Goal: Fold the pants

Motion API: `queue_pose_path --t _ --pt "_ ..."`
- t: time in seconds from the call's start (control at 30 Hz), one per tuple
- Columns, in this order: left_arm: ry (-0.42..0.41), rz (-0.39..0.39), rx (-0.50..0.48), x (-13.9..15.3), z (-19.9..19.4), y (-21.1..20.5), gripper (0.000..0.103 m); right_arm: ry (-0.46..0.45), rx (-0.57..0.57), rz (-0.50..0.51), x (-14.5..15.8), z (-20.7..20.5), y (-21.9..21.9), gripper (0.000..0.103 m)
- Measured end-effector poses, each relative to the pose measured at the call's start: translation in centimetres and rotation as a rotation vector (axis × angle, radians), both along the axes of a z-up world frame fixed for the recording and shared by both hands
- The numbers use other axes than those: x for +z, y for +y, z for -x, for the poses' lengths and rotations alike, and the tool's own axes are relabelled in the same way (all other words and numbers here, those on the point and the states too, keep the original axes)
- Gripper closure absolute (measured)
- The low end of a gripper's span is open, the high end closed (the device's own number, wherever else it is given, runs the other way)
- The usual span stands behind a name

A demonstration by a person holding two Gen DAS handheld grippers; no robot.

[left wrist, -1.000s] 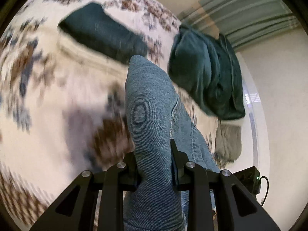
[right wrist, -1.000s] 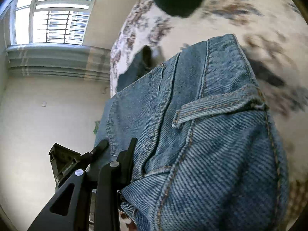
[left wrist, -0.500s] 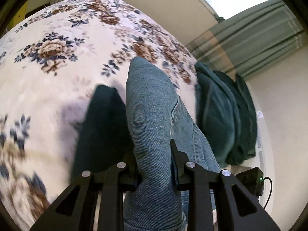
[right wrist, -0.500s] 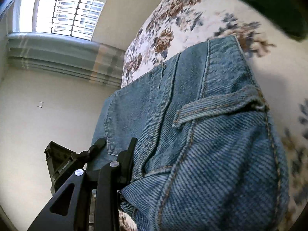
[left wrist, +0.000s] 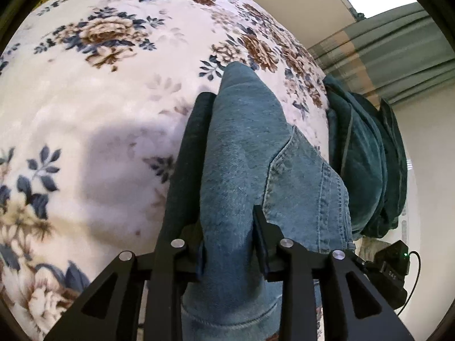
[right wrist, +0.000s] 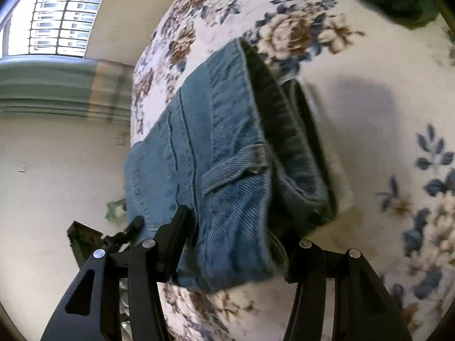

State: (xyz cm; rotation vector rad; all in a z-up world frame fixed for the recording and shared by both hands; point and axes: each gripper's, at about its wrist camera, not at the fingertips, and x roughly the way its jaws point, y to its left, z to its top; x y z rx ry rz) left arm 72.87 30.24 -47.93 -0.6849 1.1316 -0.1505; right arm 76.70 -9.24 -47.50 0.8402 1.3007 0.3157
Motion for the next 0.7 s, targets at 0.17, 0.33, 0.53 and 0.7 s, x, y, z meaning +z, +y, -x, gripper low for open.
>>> queue_pose_path --t 0.17,0.33,0.53,0.7 --pt "0.047 -0.187 0.025 2.1 1.0 -0.5 0.062 -0.019 0.064 0.228 2.6 1.0 -0.4 0.020" --pt "0.067 -0.482 -0.008 5.7 3.3 -3.6 0.027 -0.088 0.142 0.566 7.4 3.4 1.0 0.007" --pt "0.020 -0.679 -0.041 10.4 6.7 -6.7 0.014 -0.173 0.142 0.798 13.6 8.6 2.5 0.000" --pt "-0.042 -0.709 -0.052 15.7 11.2 -8.6 0.011 -0.259 0.105 0.861 20.8 14.8 2.4 0.000"
